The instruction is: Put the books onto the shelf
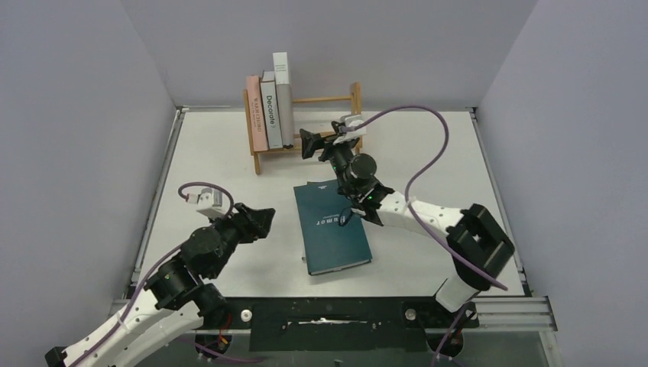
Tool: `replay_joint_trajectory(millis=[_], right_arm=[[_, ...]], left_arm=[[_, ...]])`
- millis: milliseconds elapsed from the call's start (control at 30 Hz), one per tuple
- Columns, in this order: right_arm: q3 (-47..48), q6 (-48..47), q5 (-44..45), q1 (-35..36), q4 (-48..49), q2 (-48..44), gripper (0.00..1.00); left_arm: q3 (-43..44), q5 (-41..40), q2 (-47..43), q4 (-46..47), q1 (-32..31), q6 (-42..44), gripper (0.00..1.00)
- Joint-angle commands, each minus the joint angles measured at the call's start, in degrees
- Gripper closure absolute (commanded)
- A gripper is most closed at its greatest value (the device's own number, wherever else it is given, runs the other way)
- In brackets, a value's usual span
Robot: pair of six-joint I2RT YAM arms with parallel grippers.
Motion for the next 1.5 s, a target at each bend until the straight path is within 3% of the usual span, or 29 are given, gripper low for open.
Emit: replay_joint_trajectory(millis=[0, 167, 267, 467, 767, 1067, 1467], right_arm=[[-4.89, 5.63, 0.78, 0.59, -8.28, -13.61, 0.09], [-8.11, 16.64, 0.86, 0.24, -32.69, -26.1, 0.08], [-11.28, 22.24, -0.85, -0.67, -42.63, -33.17, 0.08], [-19.84, 31.16, -7.2, -4.88, -53.6, -44.53, 0.07], [-36.89, 39.55, -26.74, -16.35, -49.16, -53.1, 0.04], [-44.38, 43.75, -33.33, -17.66, -43.88, -54.37, 0.03], [-53.06, 47.15, -41.89, -21.48, -29.94, -49.18, 0.03]], left_arm=[[0.09, 5.32, 6.98, 7.22, -0.09, -2.66, 0.32], [-0.49, 12.57, 17.55, 12.6, -0.15, -4.74, 0.32], [-1.6, 15.58, 22.9, 16.16, -0.15, -6.18, 0.32], [-4.52, 18.75, 29.53, 22.85, -0.08, -8.1, 0.32], [-5.6, 19.75, 37.87, 28.57, 0.13, -8.45, 0.32], [-3.24, 21.44, 45.15, 33.02, 0.67, -7.07, 0.32], [2.04, 23.95, 52.38, 37.46, 1.07, -5.02, 0.32]])
